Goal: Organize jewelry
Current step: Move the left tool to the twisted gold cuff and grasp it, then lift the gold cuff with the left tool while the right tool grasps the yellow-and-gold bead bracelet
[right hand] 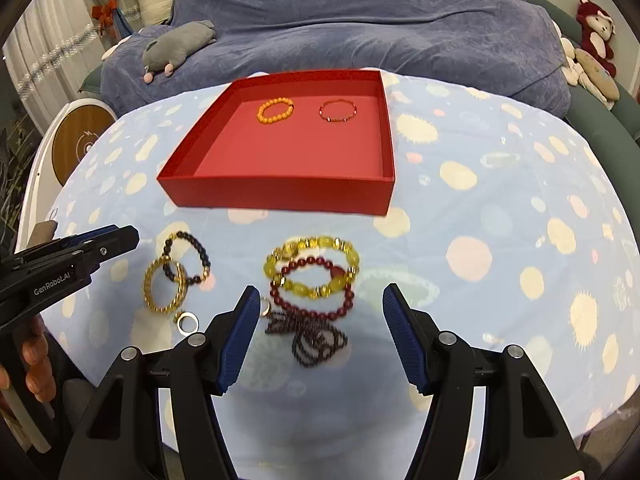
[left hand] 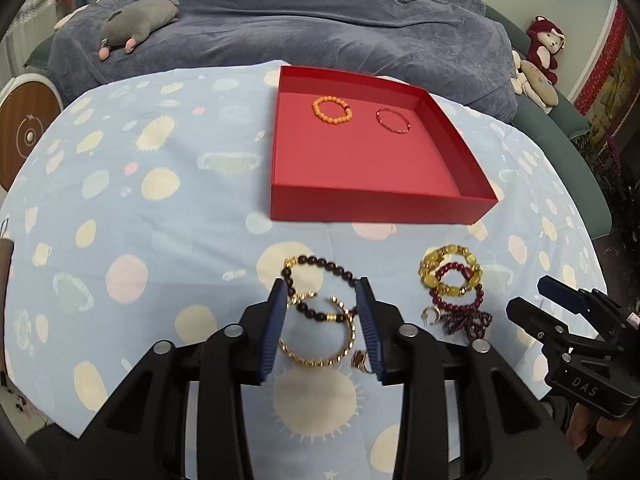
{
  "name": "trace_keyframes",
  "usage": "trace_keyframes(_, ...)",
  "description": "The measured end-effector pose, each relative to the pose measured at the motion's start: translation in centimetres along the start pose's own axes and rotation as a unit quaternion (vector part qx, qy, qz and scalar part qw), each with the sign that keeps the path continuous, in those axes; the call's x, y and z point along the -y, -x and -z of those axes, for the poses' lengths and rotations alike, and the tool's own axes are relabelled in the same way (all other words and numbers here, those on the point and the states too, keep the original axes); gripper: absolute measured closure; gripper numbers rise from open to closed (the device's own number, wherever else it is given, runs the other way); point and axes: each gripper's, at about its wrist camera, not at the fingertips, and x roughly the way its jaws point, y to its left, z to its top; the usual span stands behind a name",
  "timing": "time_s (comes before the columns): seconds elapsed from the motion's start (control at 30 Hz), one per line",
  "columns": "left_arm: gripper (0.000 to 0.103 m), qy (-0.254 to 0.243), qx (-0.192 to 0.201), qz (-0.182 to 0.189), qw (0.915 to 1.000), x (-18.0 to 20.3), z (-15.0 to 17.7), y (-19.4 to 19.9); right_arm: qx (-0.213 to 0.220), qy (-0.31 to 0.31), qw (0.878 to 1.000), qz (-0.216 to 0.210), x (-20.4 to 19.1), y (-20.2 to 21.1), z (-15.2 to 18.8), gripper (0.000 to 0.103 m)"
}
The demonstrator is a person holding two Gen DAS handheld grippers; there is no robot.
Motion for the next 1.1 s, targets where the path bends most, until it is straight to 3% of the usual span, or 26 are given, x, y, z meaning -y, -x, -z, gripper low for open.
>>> trace_keyframes(0.07, 0.046, 0.000, 0.002, -0.008, 1.0000, 0.2, 1.3, 0.1, -0.007, -0.005, 1.000, 0.000, 0.1, -0.1, 1.3, 0.042)
trace_keyframes(0.13, 0.040, -0.015, 0.008, -0.022, 0.9996, 0.7, 2.3, -0.1, -0.009, -0.010, 1.000, 0.001, 0.0, 0.0, 2.4, 0.042)
trace_keyframes(0.23, 0.040, -0.035, -0.005, -0.033, 0.9988, 1.2, 3.2, -1.4, -0.014, -0.022, 1.000, -0.001, 0.2, -0.2, 3.2, 0.042)
trace_keyframes(0.57, 0.041, -0.020, -0.039, -0.047, 0.9979, 0.7, 3.6, -5.0, -0.023, -0.038, 0.999, 0.000, 0.8, -1.1, 3.7, 0.041)
trace_keyframes(0.7, 0.047, -0.020, -0.032, -0.048, 0.9981, 0.9, 3.7, -5.0, -0.024, -0.038, 0.999, -0.001, 0.7, -1.3, 3.8, 0.042)
trace_keyframes(1.1, 0.048, -0.009, -0.020, -0.036, 0.9991, 0.6, 4.2, -3.1, -0.022, -0.041, 0.999, -0.001, 0.6, -1.3, 3.7, 0.042)
